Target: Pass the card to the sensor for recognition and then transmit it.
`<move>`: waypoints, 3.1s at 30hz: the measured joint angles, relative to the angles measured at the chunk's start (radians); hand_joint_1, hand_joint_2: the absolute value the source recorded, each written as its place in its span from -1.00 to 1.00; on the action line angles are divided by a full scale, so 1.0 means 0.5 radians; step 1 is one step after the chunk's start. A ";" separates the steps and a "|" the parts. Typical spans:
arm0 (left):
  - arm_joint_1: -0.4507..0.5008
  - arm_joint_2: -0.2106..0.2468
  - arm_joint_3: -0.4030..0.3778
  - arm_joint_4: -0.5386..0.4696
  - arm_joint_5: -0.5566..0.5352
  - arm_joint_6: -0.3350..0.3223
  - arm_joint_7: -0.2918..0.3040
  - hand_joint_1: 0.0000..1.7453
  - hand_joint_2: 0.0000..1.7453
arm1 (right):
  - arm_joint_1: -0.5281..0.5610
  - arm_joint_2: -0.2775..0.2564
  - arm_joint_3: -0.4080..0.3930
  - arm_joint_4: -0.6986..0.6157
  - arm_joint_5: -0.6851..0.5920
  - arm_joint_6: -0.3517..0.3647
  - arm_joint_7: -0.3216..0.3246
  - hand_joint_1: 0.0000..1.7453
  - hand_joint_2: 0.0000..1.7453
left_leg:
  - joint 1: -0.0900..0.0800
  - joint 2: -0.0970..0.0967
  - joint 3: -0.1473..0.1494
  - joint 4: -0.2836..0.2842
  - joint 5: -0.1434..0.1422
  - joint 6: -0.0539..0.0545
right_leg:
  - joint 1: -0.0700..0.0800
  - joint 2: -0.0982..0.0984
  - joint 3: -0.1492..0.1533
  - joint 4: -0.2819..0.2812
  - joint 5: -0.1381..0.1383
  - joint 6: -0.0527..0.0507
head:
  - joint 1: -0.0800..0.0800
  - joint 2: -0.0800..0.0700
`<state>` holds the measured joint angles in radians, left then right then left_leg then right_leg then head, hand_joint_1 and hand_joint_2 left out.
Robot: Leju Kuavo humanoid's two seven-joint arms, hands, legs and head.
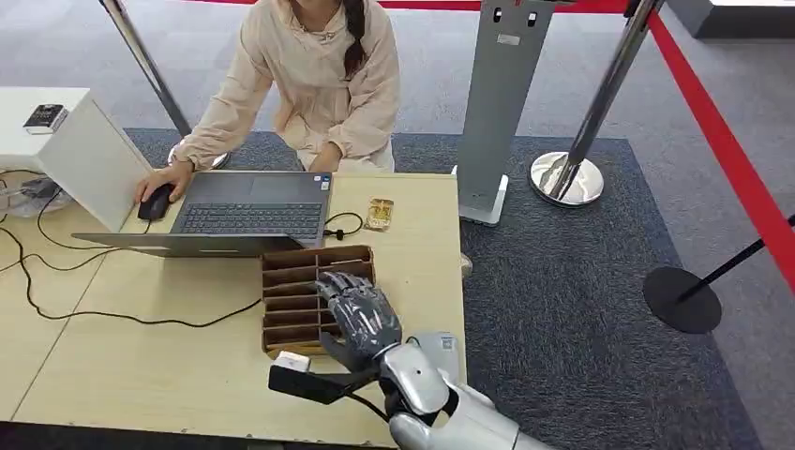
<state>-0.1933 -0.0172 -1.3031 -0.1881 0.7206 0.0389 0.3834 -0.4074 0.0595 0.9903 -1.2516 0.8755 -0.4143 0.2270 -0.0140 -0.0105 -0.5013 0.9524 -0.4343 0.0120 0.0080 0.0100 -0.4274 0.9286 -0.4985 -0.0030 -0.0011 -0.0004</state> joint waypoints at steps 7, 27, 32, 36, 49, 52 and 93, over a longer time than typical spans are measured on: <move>0.000 0.000 0.000 0.000 0.000 0.000 0.000 -1.00 1.00 | -0.027 0.018 0.011 0.102 0.027 -0.051 0.021 -0.40 1.00 | 0.000 0.000 0.000 0.000 0.000 0.000 | 0.000 0.000 0.000 0.000 0.000 0.000 | 0.000 0.000; 0.000 0.000 -0.003 0.000 0.000 0.008 0.000 -1.00 1.00 | -0.052 0.039 0.011 0.227 0.043 -0.051 0.066 -0.42 1.00 | 0.000 0.000 0.000 0.000 0.000 0.000 | 0.000 0.000 0.000 0.000 0.000 0.000 | 0.000 0.000; 0.000 0.000 -0.002 0.000 0.000 0.008 0.000 -1.00 1.00 | -0.055 0.039 0.010 0.230 0.077 -0.056 0.093 -0.42 1.00 | 0.000 0.000 0.000 0.001 0.000 0.000 | 0.000 0.000 0.000 0.000 0.000 0.000 | 0.000 0.000; 0.000 0.000 -0.002 0.000 0.000 0.008 0.000 -1.00 1.00 | -0.056 0.039 0.009 0.235 0.087 -0.058 0.106 -0.42 1.00 | 0.000 0.000 0.000 0.001 0.000 0.000 | 0.000 0.000 0.000 0.000 0.000 0.000 | 0.000 0.000; 0.000 -0.009 -0.002 0.000 0.000 0.044 0.012 -1.00 1.00 | -0.057 0.032 -0.001 0.236 0.135 -0.054 0.150 -0.34 1.00 | 0.000 0.000 0.000 0.001 0.000 0.000 | 0.000 0.000 0.000 0.000 0.000 0.000 | 0.000 0.000; 0.001 -0.013 -0.002 0.000 0.000 0.051 0.013 -1.00 1.00 | -0.057 0.031 -0.006 0.236 0.156 -0.046 0.165 -0.32 1.00 | 0.000 0.000 0.000 0.001 0.000 0.000 | 0.000 0.000 0.000 0.000 0.000 0.000 | 0.000 0.000; 0.002 -0.014 0.000 0.000 0.000 0.050 0.011 -1.00 1.00 | -0.065 0.026 -0.007 0.234 0.296 0.060 0.253 -0.12 1.00 | 0.000 0.000 0.000 0.001 0.000 0.000 | 0.000 0.000 0.000 0.000 0.000 0.000 | 0.000 0.000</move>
<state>-0.1925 -0.0240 -1.3031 -0.1881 0.7206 0.0641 0.3887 -0.4400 0.0725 0.9869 -1.1345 1.0235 -0.3845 0.3536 -0.0139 -0.0104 -0.5012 0.9530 -0.4343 0.0120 0.0080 0.0100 -0.4273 0.9287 -0.4984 -0.0030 -0.0011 -0.0004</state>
